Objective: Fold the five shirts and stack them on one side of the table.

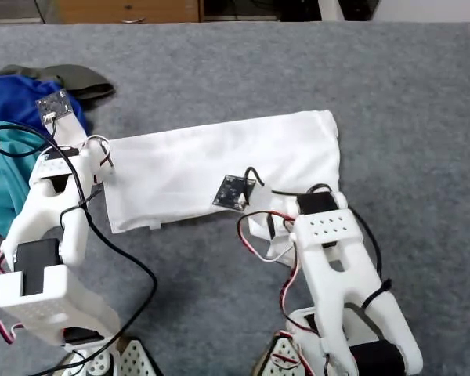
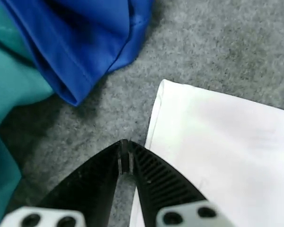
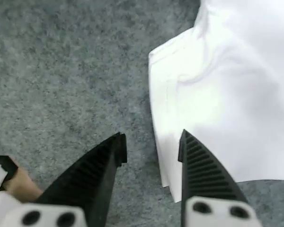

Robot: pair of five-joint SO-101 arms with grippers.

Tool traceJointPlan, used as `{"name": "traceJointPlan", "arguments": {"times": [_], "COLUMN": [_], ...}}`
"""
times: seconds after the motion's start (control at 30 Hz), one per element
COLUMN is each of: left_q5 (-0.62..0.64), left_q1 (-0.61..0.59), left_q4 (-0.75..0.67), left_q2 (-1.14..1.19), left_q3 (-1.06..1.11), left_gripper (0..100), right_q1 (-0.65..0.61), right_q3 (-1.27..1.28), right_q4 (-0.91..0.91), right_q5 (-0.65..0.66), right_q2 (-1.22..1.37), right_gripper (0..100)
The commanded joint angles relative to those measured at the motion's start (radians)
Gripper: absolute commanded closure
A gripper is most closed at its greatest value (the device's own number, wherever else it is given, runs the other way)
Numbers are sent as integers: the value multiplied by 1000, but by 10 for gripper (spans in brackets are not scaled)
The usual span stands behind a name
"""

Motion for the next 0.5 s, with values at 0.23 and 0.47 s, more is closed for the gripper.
{"name": "traceJointPlan", "arguments": {"times": [0.23, 0.47], "left_q5": [-35, -55], "left_q1": [11, 14], "left_q4": [5, 5], "left_q2": [-7, -7], "left_q3": [-48, -48], "left_gripper": [980, 980], "right_q1": [-4, 25], "right_q3": [-1, 10], "right_q4": [-114, -157], "right_q5": [14, 15], "right_q2": [131, 163], "right_gripper": [789, 789]}}
